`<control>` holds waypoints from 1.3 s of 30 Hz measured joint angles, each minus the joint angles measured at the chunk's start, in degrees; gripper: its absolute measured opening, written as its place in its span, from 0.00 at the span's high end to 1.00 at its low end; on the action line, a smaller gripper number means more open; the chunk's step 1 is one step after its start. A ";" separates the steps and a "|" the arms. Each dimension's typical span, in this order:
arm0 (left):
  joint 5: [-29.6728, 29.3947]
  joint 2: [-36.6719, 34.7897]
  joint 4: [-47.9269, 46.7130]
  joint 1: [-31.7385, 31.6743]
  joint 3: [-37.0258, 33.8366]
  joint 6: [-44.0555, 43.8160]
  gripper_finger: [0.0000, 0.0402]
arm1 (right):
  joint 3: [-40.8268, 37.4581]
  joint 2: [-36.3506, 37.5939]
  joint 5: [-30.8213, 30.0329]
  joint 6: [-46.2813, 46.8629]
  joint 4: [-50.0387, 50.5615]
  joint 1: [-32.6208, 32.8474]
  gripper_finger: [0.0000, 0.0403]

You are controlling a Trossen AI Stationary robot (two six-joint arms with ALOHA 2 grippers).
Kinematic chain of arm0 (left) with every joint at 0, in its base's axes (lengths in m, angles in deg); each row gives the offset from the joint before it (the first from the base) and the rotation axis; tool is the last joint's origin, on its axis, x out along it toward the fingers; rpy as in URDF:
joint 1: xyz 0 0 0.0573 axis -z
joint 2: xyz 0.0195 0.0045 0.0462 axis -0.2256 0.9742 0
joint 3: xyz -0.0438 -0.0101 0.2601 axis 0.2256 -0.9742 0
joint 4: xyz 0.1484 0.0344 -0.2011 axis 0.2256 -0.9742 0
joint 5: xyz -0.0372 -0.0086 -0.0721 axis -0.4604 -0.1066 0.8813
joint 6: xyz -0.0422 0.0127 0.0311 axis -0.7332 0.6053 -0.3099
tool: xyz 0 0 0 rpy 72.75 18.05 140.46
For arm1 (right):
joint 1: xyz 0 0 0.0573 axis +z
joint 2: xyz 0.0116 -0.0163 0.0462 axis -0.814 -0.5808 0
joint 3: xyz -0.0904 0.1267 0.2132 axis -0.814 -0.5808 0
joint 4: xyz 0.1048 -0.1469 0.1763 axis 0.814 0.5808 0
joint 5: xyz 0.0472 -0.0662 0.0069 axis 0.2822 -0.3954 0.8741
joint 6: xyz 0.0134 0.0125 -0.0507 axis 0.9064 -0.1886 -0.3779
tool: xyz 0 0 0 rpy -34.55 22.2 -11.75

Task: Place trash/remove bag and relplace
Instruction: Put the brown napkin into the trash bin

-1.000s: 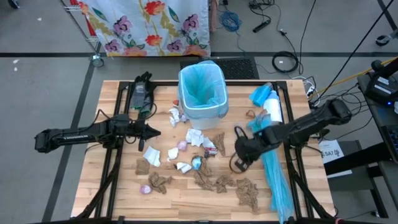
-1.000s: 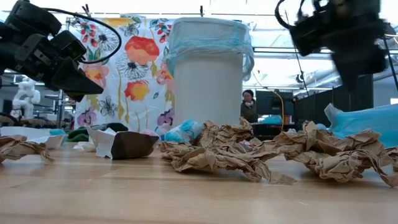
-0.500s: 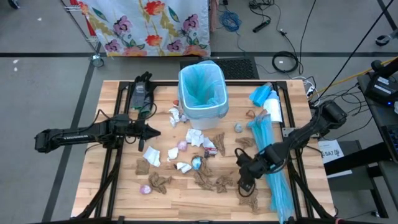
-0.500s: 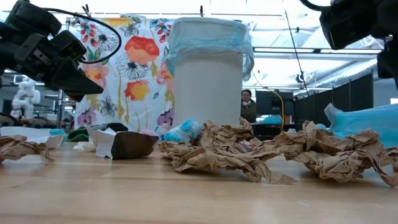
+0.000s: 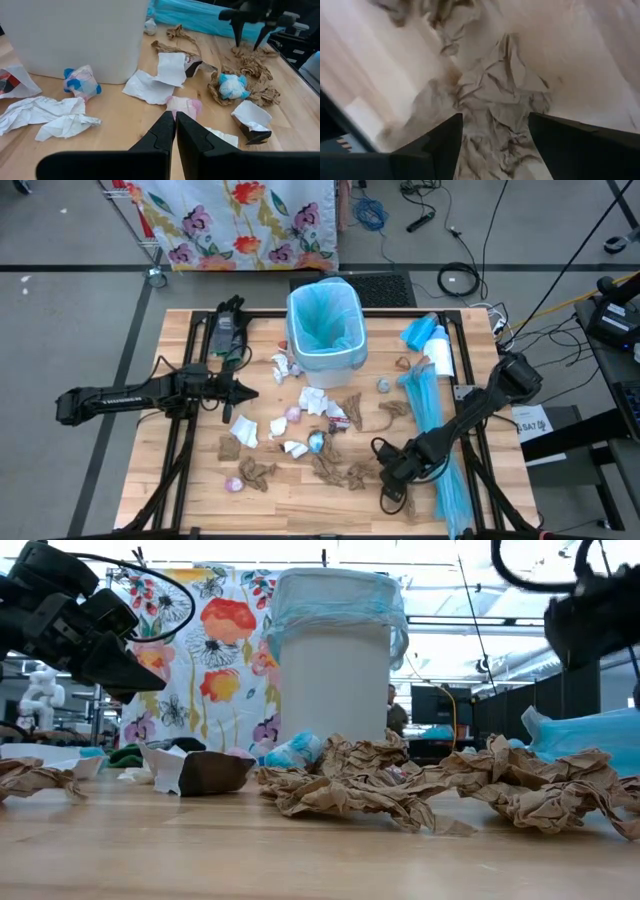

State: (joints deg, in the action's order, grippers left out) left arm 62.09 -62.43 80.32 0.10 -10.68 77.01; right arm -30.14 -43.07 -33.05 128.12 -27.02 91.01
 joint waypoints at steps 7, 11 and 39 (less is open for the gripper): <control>0.00 0.01 0.01 -0.01 0.00 -1.99 0.94 | 0.27 -3.46 0.60 3.94 -4.08 -1.45 0.80; 0.00 0.00 0.02 0.01 0.00 -2.00 0.94 | 0.49 -1.74 -0.18 3.09 -2.29 -2.21 0.97; -0.90 0.02 -0.07 0.01 0.00 -1.91 0.94 | 52.54 9.96 -34.06 -29.28 41.81 -26.37 1.00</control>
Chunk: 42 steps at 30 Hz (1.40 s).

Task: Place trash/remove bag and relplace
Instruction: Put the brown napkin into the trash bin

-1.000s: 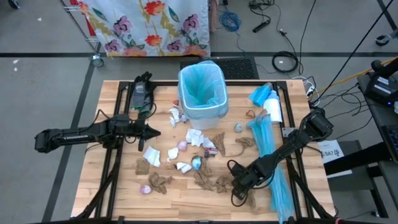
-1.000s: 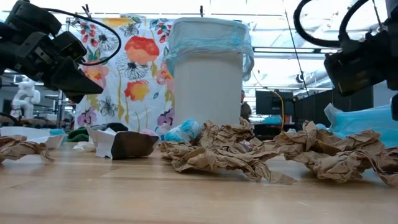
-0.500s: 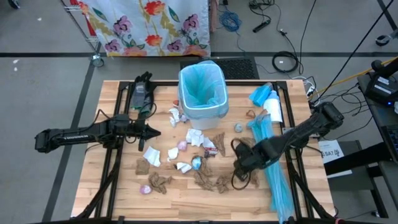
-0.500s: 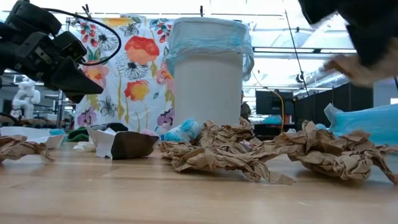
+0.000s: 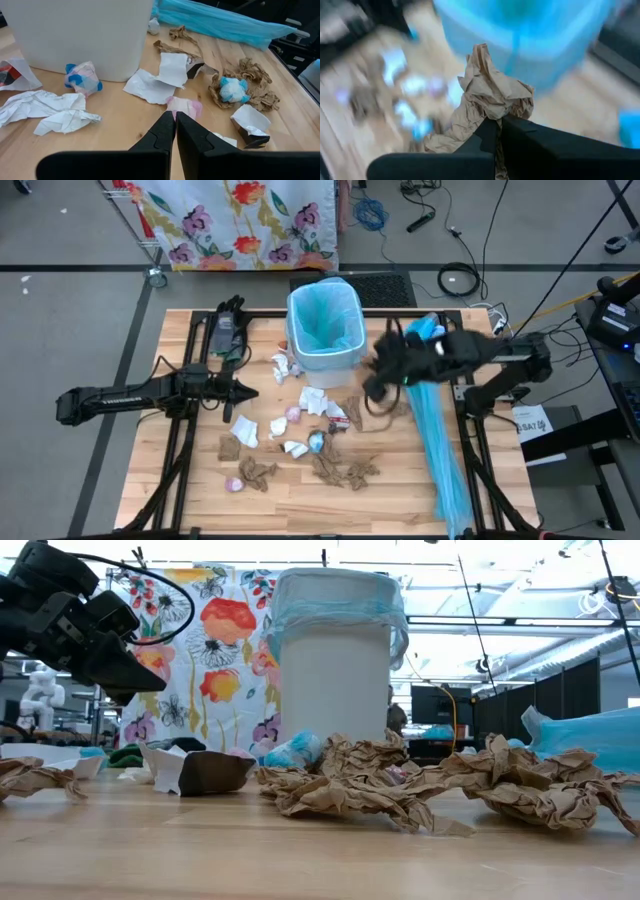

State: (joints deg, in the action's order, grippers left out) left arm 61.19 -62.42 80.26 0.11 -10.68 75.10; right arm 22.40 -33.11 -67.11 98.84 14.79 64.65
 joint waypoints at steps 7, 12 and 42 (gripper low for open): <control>-3.65 0.01 -0.60 -0.02 0.61 0.01 0.94 | 2.26 -0.17 0.11 -20.45 -19.62 -8.81 1.00; -5.67 0.01 -0.89 0.00 2.80 -0.08 0.94 | 2.28 -2.62 4.61 -26.38 -26.69 -14.98 1.00; -9.45 4.93 -40.84 2.92 34.10 -22.60 0.99 | 2.17 -13.48 15.08 -34.40 -31.63 -27.83 0.61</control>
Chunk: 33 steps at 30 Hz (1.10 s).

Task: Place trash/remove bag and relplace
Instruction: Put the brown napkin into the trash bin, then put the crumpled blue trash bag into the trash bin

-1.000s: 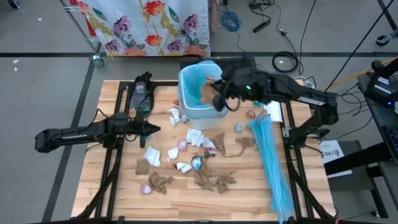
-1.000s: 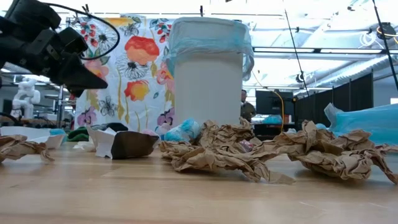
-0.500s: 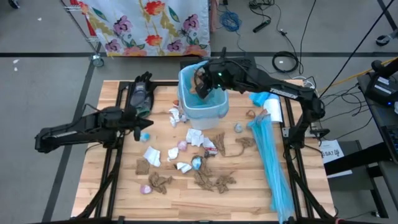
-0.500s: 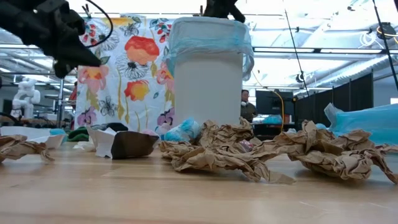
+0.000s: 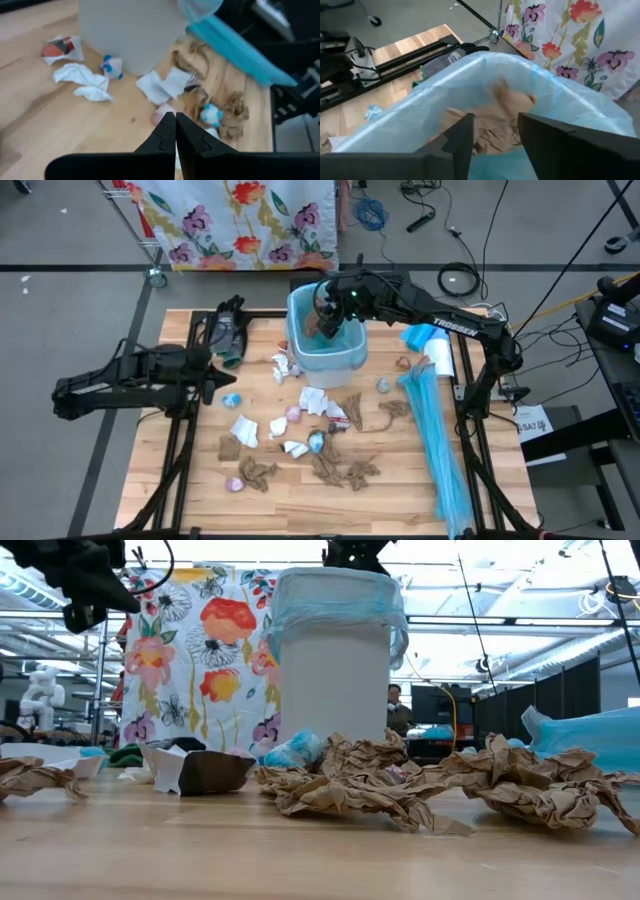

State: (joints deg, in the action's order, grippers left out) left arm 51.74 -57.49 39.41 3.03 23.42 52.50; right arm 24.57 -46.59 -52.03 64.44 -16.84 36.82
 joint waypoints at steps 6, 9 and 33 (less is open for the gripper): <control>-0.94 4.42 -1.78 2.27 2.36 -0.32 0.99 | 0.00 4.38 0.00 1.00 7.46 0.11 0.57; -2.23 6.24 -2.12 4.71 2.46 -2.76 0.99 | 0.02 7.64 0.00 5.87 14.28 0.12 0.57; -30.17 25.88 7.45 36.86 2.38 -33.20 0.99 | -30.51 14.93 1.58 25.05 35.08 9.86 0.59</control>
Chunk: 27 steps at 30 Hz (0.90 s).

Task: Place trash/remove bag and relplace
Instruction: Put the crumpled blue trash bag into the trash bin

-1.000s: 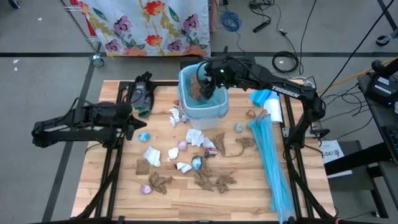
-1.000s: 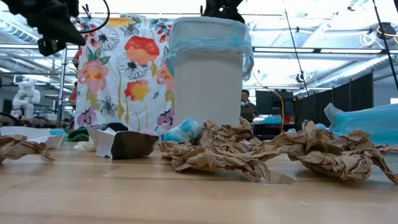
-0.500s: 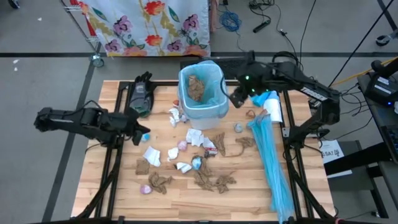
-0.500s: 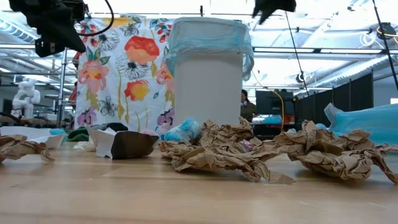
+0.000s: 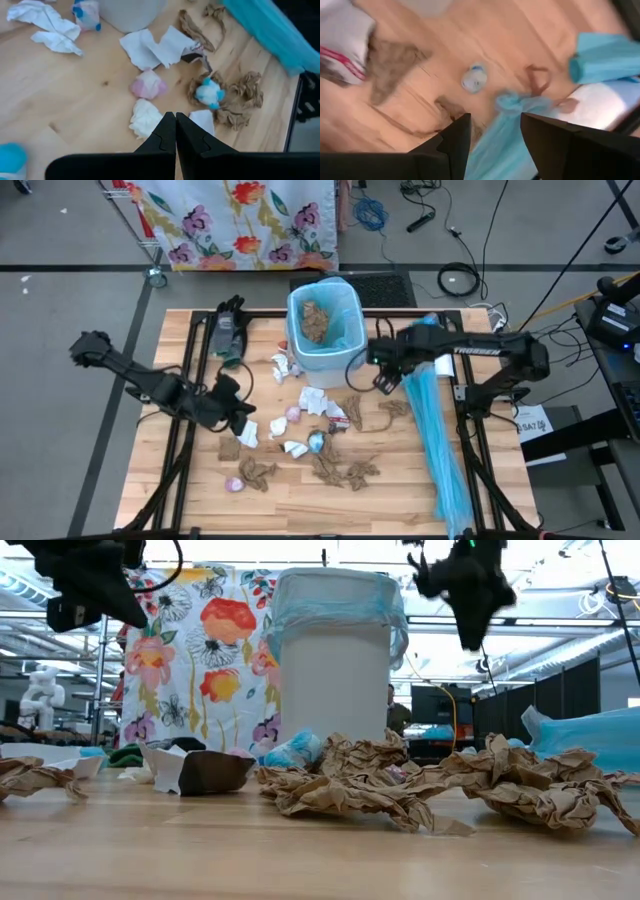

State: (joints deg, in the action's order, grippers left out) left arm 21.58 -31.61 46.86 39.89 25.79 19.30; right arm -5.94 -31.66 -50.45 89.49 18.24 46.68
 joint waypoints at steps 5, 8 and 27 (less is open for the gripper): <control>-2.78 0.56 0.58 2.33 0.00 -2.86 0.99 | -15.33 4.37 -0.06 1.76 -15.89 -0.07 0.59; -2.81 0.54 0.70 2.62 0.00 -4.10 0.99 | -22.42 6.17 -0.12 0.90 -24.81 -0.06 0.59; -2.83 0.54 1.90 2.53 0.00 -5.80 0.99 | -42.87 6.21 2.43 -0.94 -54.09 -4.32 0.64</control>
State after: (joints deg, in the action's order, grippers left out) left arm 18.75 -31.07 48.76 42.43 25.79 13.50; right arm -48.81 -25.45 -48.02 88.56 -35.85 42.36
